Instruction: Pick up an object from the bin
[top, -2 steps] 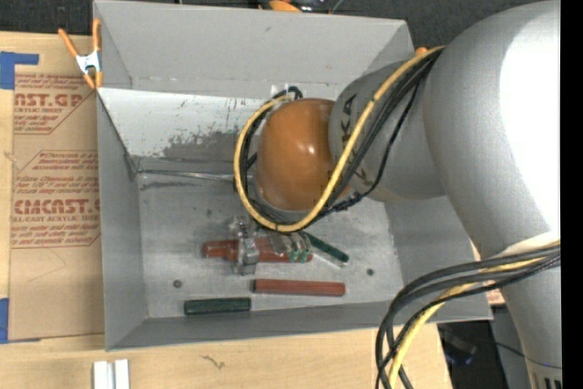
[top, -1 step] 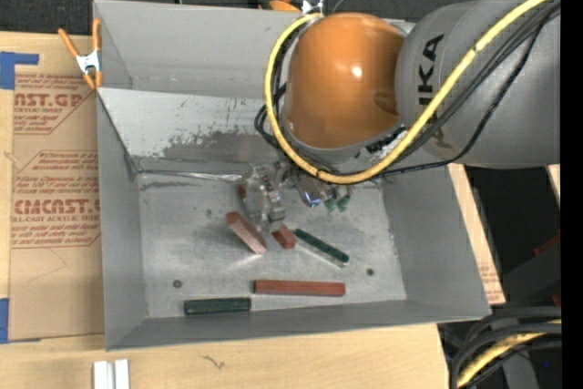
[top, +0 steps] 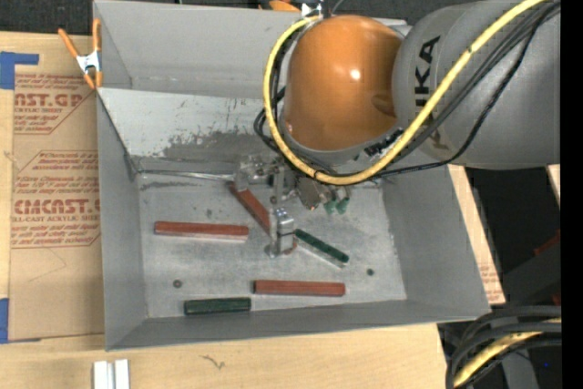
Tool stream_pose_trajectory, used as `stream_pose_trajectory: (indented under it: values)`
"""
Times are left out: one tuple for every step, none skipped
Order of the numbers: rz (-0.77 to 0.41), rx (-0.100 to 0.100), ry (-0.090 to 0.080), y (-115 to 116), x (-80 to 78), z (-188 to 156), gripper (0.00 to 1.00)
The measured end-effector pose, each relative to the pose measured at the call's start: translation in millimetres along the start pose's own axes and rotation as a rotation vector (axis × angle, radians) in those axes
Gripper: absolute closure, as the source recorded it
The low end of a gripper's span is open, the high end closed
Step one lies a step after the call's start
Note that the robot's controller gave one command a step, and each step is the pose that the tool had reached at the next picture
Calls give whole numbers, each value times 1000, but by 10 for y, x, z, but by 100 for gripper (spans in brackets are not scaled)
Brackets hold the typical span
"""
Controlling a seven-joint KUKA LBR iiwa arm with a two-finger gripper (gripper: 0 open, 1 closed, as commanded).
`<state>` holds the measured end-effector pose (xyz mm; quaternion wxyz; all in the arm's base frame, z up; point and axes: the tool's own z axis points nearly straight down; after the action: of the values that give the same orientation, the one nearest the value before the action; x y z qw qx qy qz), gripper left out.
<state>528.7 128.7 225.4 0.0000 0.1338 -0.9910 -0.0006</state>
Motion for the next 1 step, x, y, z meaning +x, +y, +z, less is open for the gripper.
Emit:
stream_pose_trajectory:
  values:
    - [-300, -1, 3, 365, -492, 1564, 0]
